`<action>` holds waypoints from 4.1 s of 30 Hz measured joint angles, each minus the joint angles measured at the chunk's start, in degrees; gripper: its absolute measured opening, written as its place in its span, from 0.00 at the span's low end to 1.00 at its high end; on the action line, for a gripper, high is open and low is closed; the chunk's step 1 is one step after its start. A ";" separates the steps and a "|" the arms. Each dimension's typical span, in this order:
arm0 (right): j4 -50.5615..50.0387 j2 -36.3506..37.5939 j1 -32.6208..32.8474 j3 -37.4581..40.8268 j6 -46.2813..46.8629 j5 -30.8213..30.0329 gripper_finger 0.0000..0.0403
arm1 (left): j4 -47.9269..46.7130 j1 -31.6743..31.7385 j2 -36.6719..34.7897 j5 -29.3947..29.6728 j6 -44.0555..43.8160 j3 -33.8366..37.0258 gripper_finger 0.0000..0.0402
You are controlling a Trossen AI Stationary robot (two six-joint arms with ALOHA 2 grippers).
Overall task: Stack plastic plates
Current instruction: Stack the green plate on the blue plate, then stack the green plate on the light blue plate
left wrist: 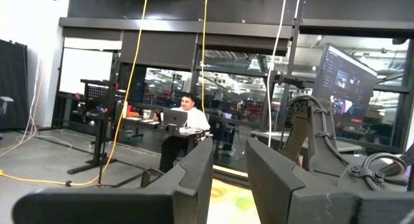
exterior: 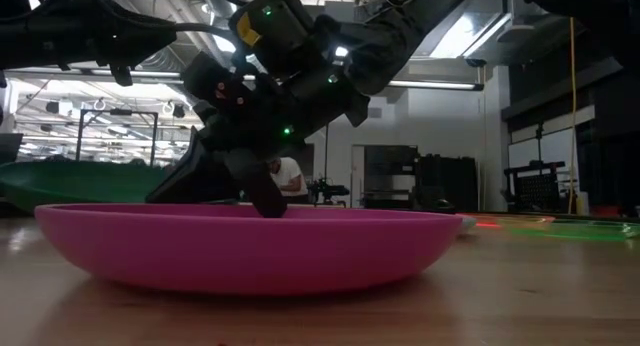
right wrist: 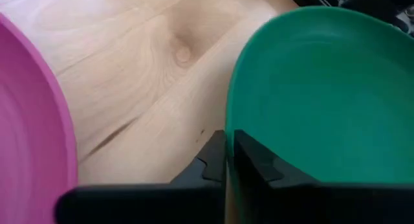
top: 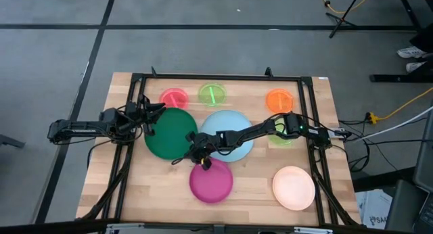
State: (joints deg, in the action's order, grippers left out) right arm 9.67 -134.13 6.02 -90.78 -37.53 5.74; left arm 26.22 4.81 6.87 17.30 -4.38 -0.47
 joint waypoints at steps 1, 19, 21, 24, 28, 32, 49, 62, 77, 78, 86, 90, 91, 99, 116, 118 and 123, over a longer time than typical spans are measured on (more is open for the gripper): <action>0.00 0.00 0.00 0.00 0.06 -0.03 0.08 | 0.00 -0.01 0.00 0.00 0.00 0.00 0.21; -1.01 -0.09 -2.10 0.02 6.44 -2.57 0.34 | -0.02 -0.01 0.00 0.07 -0.09 0.00 0.22; -0.95 -0.09 -2.01 0.02 6.29 -2.42 0.32 | -0.02 -0.01 0.00 0.07 -0.09 0.00 0.22; -0.94 -0.09 -1.86 0.02 5.40 -2.08 0.25 | -0.02 0.01 0.00 0.05 -0.10 0.00 0.22; -0.54 -0.09 -1.84 0.02 5.14 -1.58 0.12 | -0.02 -0.01 0.00 0.03 -0.11 0.00 0.22; 0.32 -0.09 -1.83 0.02 4.26 -1.66 0.01 | -0.02 -0.01 0.00 0.02 -0.09 0.00 0.22; -8.89 11.37 -0.53 0.85 2.54 -6.32 0.01 | -0.09 0.01 -0.01 -0.67 -0.57 0.00 0.21; -4.64 32.49 1.32 25.55 11.77 -13.78 0.00 | 0.78 0.05 -0.02 -0.86 0.90 0.00 0.21; 1.34 36.05 1.93 43.27 23.72 -12.77 0.00 | 4.92 0.05 4.45 0.42 5.38 -0.59 0.21; 1.66 36.13 2.19 43.42 24.40 -12.55 0.00 | 5.60 0.05 4.83 0.07 5.87 -0.61 0.21; 1.46 36.13 6.39 44.03 27.66 -17.33 0.00 | 10.05 0.05 6.21 -0.24 9.09 -0.61 0.21; 1.14 36.13 7.36 44.02 31.10 -19.86 0.00 | 10.54 0.05 6.25 -0.49 9.55 -0.61 0.21; 0.85 36.13 7.82 44.02 32.03 -20.65 0.00 | 10.50 0.05 6.25 -0.57 9.68 -0.61 0.21; -5.11 36.13 11.19 44.00 42.59 -24.74 0.00 | 10.41 0.05 6.25 -4.99 10.95 -0.61 0.21; -0.36 33.66 11.83 43.95 48.50 -28.27 0.00 | 10.19 0.03 7.81 -10.75 4.58 -0.61 0.21; -0.42 33.67 11.49 43.99 49.86 -29.14 0.00 | 10.56 0.05 7.78 -9.63 3.28 -0.61 0.21; -0.27 33.68 11.19 43.98 51.90 -28.62 0.10 | 9.84 0.03 7.80 -9.27 1.73 -0.61 0.21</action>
State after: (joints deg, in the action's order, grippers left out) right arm 9.41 -100.44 17.21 -46.81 14.37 -22.88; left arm 36.05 4.84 14.68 8.03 -2.66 -1.08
